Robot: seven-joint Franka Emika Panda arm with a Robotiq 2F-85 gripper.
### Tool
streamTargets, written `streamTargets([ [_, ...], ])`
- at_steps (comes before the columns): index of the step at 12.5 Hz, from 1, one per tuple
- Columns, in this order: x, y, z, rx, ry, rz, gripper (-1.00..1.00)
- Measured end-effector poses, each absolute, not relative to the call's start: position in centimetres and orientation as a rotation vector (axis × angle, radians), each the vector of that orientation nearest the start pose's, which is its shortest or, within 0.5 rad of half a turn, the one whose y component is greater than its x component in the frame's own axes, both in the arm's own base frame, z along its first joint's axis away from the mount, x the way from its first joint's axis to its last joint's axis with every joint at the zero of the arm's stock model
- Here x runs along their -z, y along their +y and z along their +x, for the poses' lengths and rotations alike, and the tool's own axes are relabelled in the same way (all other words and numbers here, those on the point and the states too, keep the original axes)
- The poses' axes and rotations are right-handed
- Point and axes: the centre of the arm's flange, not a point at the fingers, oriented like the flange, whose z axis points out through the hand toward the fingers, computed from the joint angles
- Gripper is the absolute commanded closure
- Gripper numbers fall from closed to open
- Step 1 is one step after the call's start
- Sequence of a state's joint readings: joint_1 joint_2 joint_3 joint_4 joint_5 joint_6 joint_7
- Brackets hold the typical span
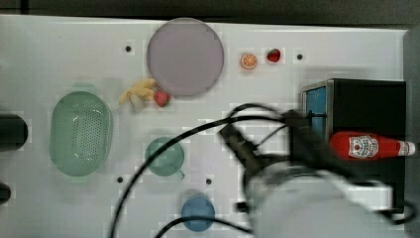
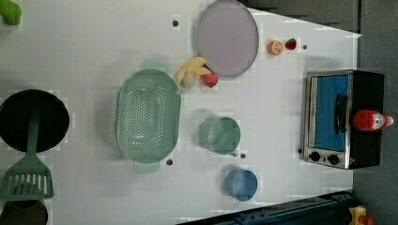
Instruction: Pick Ketchup from oven and place it on table.
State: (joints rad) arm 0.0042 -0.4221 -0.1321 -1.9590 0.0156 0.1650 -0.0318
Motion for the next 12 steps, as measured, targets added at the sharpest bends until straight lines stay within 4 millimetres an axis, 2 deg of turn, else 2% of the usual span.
streamTargets([
  [1, -65.7, -8.7, 43.5, 0.257, 1.324, -2.681, -1.00],
  [3, -63.0, -13.5, 44.5, 0.215, 1.454, -2.644, -1.00],
  [5, -58.6, -19.1, 45.7, 0.116, 1.607, -2.566, -1.00],
  [7, -53.5, -24.6, 45.4, 0.016, 1.765, -2.496, -1.00],
  [9, -49.8, -28.2, 43.7, -0.028, 1.871, -2.426, -1.00],
  [10, -48.8, -29.7, 43.2, -0.038, 1.917, -2.413, -1.00],
  [12, -47.6, -31.7, 43.9, 0.051, 1.965, -2.392, -1.00],
])
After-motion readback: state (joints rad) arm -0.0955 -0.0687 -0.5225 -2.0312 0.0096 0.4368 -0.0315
